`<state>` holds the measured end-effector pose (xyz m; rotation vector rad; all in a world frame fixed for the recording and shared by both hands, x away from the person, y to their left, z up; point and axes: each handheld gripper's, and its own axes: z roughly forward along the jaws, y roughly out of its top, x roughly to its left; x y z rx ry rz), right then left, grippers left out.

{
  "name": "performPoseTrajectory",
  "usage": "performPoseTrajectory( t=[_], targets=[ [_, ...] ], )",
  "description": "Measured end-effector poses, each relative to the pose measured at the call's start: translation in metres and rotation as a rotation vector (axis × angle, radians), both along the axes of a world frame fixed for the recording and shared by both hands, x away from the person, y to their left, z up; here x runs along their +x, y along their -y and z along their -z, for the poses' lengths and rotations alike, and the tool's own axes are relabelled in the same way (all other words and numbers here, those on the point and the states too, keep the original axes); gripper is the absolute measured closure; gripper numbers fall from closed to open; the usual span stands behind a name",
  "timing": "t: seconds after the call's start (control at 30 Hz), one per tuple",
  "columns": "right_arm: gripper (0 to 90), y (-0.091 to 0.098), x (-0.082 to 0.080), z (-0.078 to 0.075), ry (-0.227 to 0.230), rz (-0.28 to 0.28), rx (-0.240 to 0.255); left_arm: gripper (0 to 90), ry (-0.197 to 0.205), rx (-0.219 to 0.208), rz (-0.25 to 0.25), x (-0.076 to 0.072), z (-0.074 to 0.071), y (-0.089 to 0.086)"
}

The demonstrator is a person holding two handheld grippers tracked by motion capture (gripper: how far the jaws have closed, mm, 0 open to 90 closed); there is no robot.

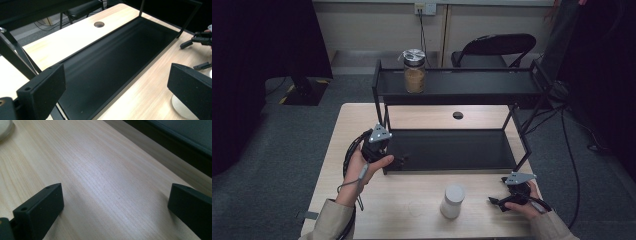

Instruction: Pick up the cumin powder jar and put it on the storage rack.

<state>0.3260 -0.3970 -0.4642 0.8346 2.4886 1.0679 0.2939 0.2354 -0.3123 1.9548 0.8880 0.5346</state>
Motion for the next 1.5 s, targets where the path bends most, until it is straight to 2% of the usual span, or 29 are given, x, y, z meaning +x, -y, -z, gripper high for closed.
performPoseTrajectory(
  t=[0.13,0.2,0.4,0.7,1.13,1.5],
  targets=[
    [0.0,0.0,0.0,0.0,0.0,0.0,0.0,1.1,-0.007,0.001,0.009,-0.003,0.011,-0.003],
    [0.0,0.0,0.0,0.0,0.0,0.0,0.0,1.1,-0.008,-0.014,0.023,-0.003,0.018,-0.006],
    [0.0,0.0,0.0,0.0,0.0,0.0,0.0,1.2,-0.014,-0.013,0.024,-0.007,0.032,-0.01],
    [0.0,0.0,0.0,0.0,0.0,0.0,0.0,1.2,-0.019,-0.014,0.004,-0.014,0.047,-0.014],
    [0.0,0.0,0.0,0.0,0.0,0.0,0.0,1.2,-0.046,-0.01,-0.018,-0.021,0.067,-0.022],
    [0.0,0.0,0.0,0.0,0.0,0.0,0.0,1.2,-0.078,-0.017,-0.033,-0.026,0.092,-0.029]
  ],
)
